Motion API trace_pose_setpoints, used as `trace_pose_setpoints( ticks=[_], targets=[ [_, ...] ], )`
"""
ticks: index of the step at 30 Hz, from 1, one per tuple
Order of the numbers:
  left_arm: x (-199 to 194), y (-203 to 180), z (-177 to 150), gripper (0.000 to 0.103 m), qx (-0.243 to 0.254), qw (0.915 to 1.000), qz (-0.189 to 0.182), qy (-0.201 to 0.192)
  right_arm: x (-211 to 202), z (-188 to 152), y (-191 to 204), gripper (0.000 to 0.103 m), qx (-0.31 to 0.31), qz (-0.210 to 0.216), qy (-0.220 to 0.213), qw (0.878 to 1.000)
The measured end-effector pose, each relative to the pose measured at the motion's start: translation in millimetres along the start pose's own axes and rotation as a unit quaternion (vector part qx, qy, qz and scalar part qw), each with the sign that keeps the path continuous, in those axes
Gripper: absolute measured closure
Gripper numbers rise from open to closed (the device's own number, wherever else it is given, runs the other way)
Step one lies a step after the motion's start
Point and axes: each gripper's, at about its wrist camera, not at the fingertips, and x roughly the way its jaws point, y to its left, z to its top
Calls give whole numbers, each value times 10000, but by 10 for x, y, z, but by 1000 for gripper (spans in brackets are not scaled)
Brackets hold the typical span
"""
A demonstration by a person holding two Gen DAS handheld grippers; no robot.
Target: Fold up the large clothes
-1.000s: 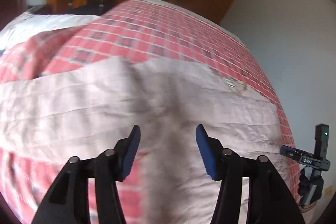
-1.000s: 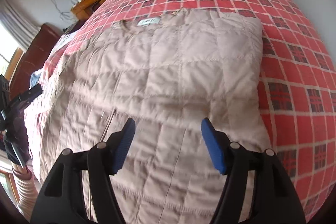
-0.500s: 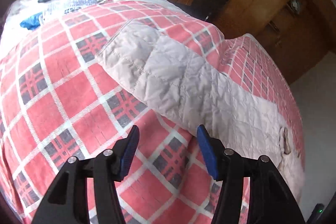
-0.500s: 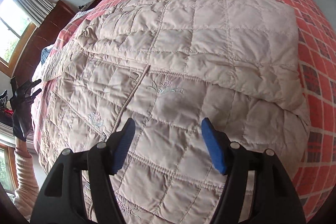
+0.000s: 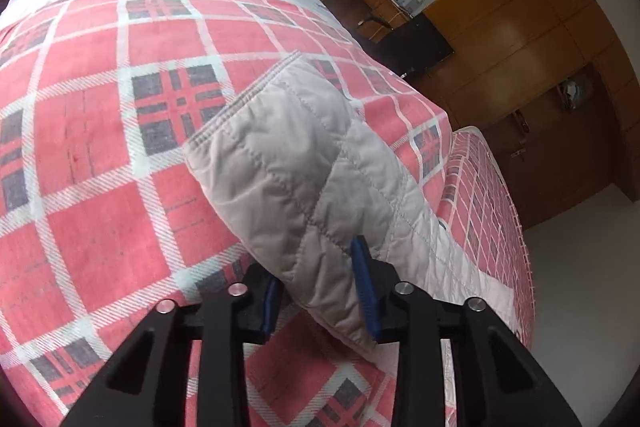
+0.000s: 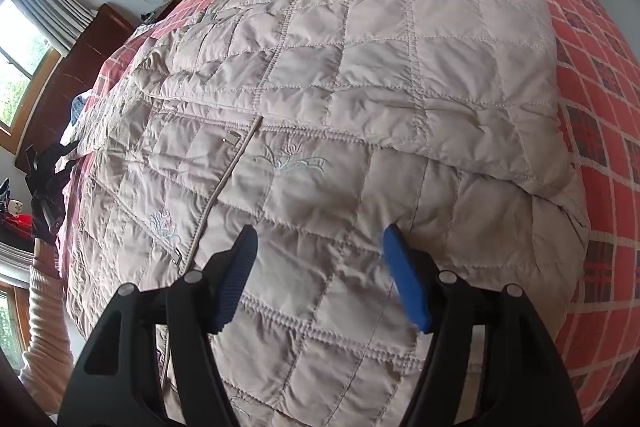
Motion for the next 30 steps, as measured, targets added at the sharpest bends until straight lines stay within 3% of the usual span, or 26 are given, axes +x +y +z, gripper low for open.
trace_pose_setpoints(
  ticks=[1,3,8,13,18,23,30],
  targets=[
    [-14,3,9,91,8,10000,-1,-42,0,-2,0,38,0,-5,-1,10000],
    [-78,-27,16,96,38,9999,-21,-166,-5,-9,0,38,-2,-17,-6,10000],
    [-371,-356,-28,98,573,9962,-86,-648,-56,-50,12,38,-48,-87,-41,9999],
    [-681,-863,-91,98,1160,9874,-317,-1025,-122,-99,34,37,-117,-222,-120,9996],
    [-801,-1552,-332,99,1907,9729,-645,-1137,-196,-166,-18,37,-47,-246,-181,9995],
    [-815,-2131,-717,99,2481,9576,-1071,-997,-244,-200,-89,37,52,-305,-206,9993],
    [-691,-2933,-1464,99,3394,9255,-1599,-511,-317,-224,-149,37,143,-347,-273,9989]
  ],
)
